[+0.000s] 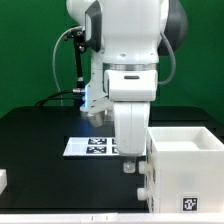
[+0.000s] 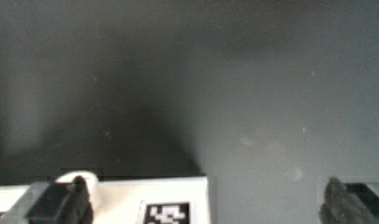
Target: Assemble drawer
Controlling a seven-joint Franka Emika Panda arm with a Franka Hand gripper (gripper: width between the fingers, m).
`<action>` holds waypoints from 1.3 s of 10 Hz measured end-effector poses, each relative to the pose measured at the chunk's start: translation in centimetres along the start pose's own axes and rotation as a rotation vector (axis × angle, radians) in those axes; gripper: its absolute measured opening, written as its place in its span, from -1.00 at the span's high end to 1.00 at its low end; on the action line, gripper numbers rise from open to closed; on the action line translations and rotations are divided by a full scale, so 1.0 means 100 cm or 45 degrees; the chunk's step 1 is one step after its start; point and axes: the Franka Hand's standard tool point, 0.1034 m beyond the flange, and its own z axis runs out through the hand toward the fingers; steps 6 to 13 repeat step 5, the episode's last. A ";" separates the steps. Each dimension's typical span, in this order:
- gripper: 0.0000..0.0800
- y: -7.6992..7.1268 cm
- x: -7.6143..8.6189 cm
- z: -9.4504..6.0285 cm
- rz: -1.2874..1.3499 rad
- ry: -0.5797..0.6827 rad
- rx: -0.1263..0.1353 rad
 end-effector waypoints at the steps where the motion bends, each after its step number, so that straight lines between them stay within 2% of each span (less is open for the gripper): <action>1: -0.62 0.000 -0.009 -0.001 -0.008 -0.003 0.001; 3: -0.62 0.002 -0.017 -0.005 0.006 -0.005 -0.011; 13: -0.62 0.002 -0.017 -0.004 0.006 -0.005 -0.009</action>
Offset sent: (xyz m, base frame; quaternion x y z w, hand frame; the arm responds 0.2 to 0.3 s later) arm 0.0000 0.0000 0.0000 0.0000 0.0000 0.0000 1.0000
